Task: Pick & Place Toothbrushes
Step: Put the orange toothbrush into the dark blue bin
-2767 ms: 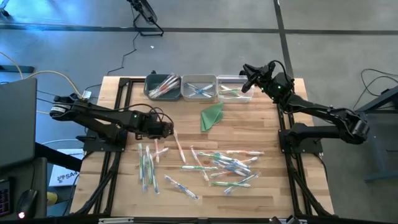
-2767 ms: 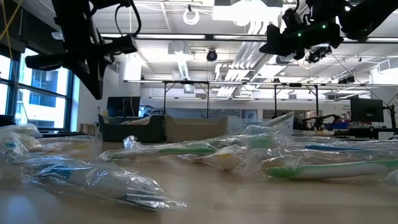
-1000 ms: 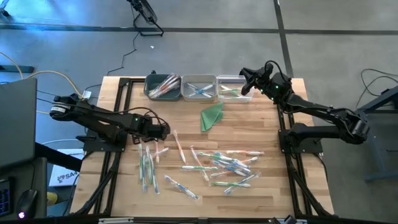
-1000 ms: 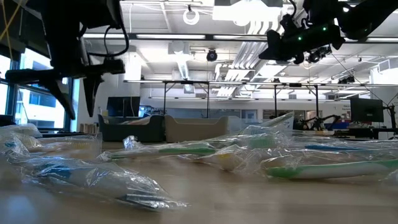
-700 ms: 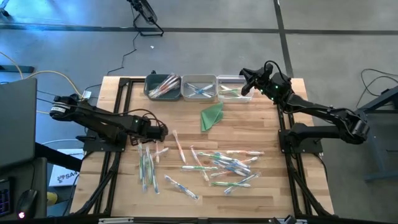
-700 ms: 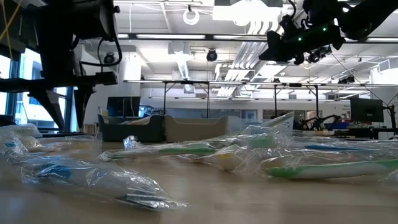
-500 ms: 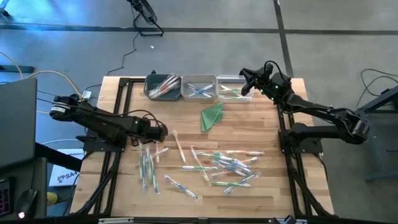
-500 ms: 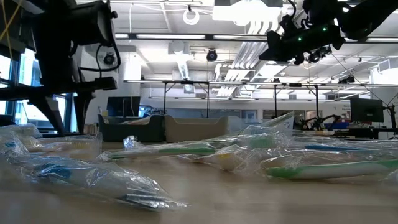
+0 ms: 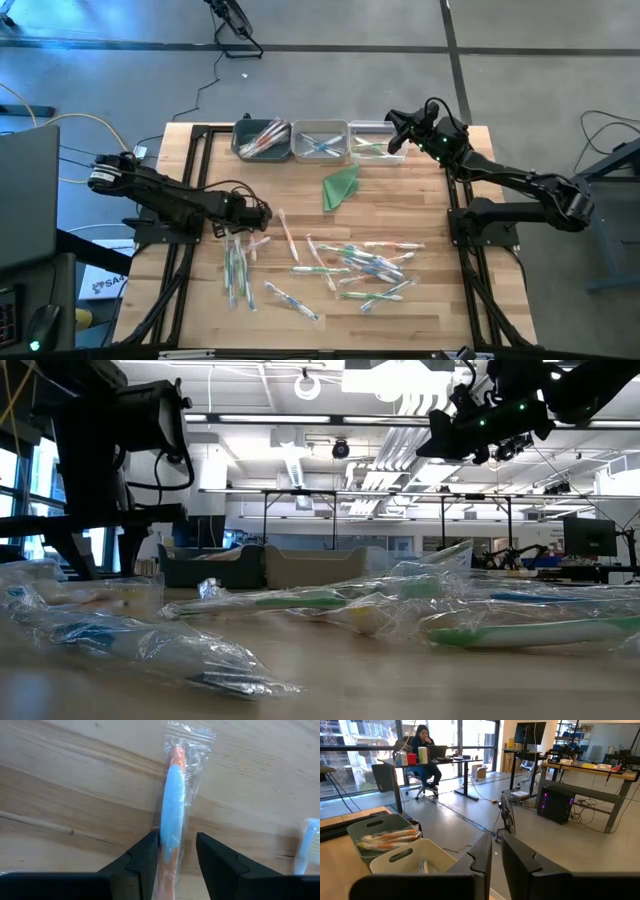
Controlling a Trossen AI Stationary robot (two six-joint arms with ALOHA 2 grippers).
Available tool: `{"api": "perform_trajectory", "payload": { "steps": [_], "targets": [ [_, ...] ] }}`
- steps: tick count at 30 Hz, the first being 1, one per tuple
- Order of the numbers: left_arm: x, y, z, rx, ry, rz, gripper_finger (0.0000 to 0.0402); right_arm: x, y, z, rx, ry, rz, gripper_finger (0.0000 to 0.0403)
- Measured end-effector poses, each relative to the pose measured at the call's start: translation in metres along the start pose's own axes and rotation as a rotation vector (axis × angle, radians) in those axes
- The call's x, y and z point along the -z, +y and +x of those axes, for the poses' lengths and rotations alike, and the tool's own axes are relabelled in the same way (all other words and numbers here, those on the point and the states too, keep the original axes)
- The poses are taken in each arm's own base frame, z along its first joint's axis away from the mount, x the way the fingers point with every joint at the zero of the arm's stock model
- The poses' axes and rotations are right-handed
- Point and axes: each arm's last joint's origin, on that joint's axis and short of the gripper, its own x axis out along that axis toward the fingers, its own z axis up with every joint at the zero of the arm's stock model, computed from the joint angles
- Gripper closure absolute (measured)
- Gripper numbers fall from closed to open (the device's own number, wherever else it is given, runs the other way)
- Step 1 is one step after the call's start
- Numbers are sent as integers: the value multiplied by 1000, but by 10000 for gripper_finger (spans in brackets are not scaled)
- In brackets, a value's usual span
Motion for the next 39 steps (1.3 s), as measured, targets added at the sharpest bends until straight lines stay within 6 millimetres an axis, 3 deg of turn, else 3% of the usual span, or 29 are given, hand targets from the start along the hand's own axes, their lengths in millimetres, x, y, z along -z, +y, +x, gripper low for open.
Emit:
{"api": "perform_trajectory", "payload": {
  "steps": [10, 23, 39],
  "targets": [
    [1, -1, 2, -1, 11, -1, 276, 1, 0, 0, 0, 7, -1, 369],
    [4, -6, 3, 59, 38, -7, 376, 1, 0, 0, 0, 7, -1, 369],
    [5, -16, 2, 198, -32, 41, 381, 1, 0, 0, 0, 6, -1, 369]
  ]
}}
